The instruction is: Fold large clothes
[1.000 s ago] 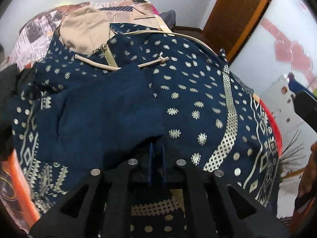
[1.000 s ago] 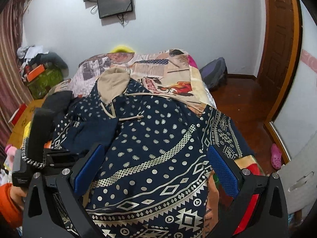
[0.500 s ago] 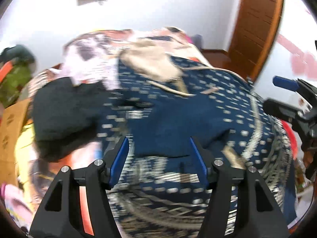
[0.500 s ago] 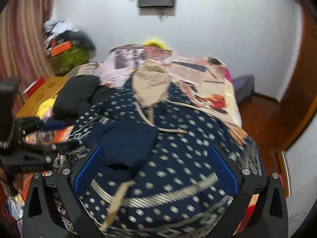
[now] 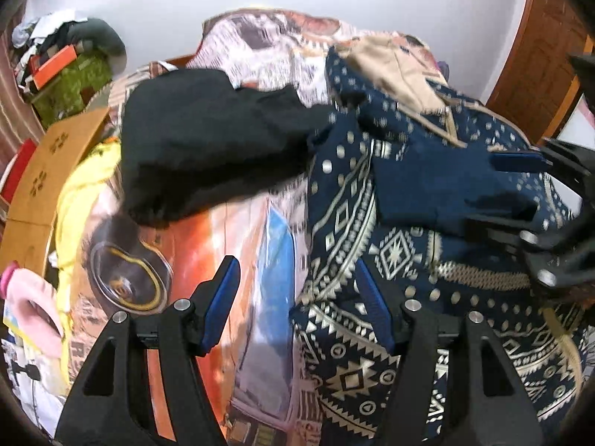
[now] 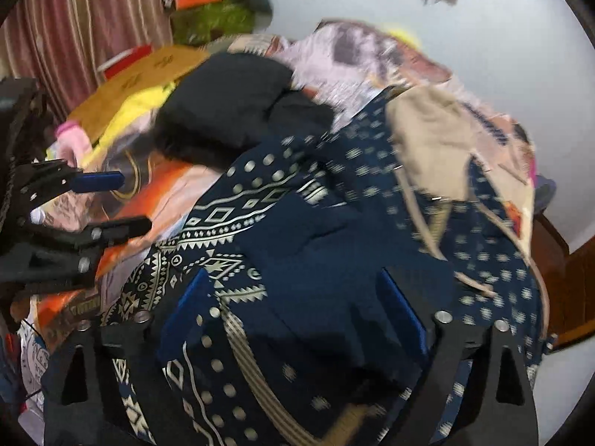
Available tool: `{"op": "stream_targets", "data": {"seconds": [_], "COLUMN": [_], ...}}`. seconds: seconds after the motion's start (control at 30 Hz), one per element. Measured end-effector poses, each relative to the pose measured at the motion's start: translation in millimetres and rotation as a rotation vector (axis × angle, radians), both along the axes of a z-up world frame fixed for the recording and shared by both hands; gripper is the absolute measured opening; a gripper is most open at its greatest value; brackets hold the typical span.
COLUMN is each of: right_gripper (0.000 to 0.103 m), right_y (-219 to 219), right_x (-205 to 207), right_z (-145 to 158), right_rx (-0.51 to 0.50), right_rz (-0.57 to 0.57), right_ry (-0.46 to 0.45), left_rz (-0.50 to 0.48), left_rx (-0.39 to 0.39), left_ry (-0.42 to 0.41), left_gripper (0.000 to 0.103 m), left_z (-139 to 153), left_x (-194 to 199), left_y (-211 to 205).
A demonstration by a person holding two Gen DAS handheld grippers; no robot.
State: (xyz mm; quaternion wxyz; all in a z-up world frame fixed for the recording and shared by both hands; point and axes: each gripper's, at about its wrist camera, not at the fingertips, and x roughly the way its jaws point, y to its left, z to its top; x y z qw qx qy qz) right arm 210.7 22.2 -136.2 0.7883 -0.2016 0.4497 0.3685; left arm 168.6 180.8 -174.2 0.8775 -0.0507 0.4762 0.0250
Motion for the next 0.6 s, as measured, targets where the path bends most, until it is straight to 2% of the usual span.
{"op": "stream_targets", "data": {"seconds": [0.2,0.3,0.37,0.43,0.53,0.6], "right_gripper": [0.061,0.047,0.025,0.016,0.015,0.014], "right_y": [30.4,30.7,26.8,19.8,3.1,-14.3], "right_x": [14.5,14.6,15.4,18.5,28.7,32.8], "right_z": [-43.3,-48.4,-46.9,-43.3,-30.7,-11.7], "right_rx": [-0.091,-0.088,-0.076,-0.045,0.026,0.090], "right_rz": [-0.004,-0.051,-0.094,-0.116,-0.158,-0.197], "right_ry": [0.121,0.098,0.067,0.068,0.094,0.075], "left_rz": [-0.052,-0.070,-0.068,-0.054,-0.038,-0.029], "left_rx": [0.009,0.020,0.028,0.026,0.017,0.015], "left_ry": [0.061,0.085,0.098,0.085,0.077,0.073], "left_gripper": [0.063,0.063,0.063,0.063,0.063,0.063], "left_z": [-26.8,-39.3,-46.8,-48.3,-47.9,-47.8], "left_x": [3.5,6.9,10.7,13.6,19.5,23.8], "left_y": [-11.7,-15.8,-18.6,-19.4,-18.5,-18.2]}}
